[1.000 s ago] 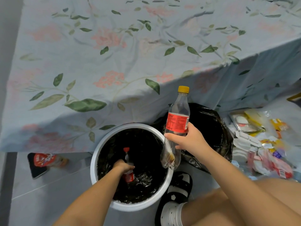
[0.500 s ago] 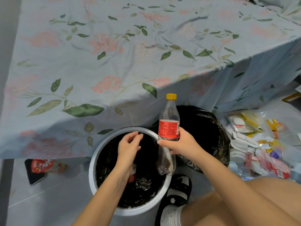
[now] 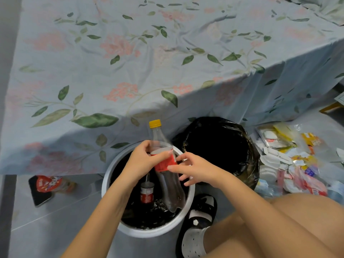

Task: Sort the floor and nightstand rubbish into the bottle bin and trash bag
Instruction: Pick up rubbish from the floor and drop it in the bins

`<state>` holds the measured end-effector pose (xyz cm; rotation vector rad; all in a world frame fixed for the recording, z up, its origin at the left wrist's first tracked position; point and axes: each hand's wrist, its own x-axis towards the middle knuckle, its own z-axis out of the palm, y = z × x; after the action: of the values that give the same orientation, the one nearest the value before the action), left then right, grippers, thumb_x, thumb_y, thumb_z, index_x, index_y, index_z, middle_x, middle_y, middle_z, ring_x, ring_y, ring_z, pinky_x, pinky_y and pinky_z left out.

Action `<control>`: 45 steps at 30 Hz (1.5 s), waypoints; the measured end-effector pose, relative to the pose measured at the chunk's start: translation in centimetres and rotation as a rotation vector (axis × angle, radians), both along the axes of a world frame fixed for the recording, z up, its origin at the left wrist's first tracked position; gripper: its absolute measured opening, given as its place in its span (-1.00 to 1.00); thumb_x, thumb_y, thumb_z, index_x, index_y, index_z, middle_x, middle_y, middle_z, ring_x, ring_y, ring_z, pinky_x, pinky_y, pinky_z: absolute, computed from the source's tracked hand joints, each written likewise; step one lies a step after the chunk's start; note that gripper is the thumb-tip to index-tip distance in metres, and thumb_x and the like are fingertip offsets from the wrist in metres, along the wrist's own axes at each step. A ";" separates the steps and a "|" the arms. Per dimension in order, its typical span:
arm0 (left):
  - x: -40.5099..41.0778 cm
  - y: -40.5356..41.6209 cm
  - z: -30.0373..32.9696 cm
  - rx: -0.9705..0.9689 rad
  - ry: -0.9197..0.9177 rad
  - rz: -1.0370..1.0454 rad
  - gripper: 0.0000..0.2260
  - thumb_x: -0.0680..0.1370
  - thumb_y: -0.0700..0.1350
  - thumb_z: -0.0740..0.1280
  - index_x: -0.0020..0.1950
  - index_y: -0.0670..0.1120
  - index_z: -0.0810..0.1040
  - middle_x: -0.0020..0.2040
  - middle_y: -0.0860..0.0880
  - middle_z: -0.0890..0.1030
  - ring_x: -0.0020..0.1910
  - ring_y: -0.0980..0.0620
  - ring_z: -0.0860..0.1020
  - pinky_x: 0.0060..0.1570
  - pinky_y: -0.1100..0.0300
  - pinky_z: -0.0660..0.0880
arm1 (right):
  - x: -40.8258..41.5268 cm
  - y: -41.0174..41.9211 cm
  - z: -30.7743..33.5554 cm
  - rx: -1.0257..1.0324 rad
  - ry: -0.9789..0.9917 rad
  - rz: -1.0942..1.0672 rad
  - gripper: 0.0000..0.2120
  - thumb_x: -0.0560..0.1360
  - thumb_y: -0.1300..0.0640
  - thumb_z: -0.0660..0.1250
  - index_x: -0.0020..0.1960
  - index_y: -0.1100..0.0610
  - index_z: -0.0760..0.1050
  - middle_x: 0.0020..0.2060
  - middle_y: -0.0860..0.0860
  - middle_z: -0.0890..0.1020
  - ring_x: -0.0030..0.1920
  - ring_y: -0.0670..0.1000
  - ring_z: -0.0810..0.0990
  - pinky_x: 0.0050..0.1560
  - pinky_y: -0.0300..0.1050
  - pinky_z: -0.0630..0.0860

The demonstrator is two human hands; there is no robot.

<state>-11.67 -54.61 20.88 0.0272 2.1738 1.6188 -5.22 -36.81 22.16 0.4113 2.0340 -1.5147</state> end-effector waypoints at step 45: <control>4.6 32.6 1.5 -0.209 0.215 -0.883 -0.92 0.52 -0.06 0.37 -0.03 0.00 0.63 -0.17 0.09 0.63 -0.14 0.12 0.58 -0.04 0.20 0.51 | 14.1 33.0 -3.9 0.300 -0.038 -0.986 -0.88 0.51 0.29 0.25 -0.06 0.14 0.55 -0.23 0.07 0.49 -0.28 -0.02 0.44 -0.35 -0.20 0.44</control>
<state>-7.02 -22.02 22.36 0.9826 2.0027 0.9025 8.89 -3.86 18.26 1.7360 2.1272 -1.6440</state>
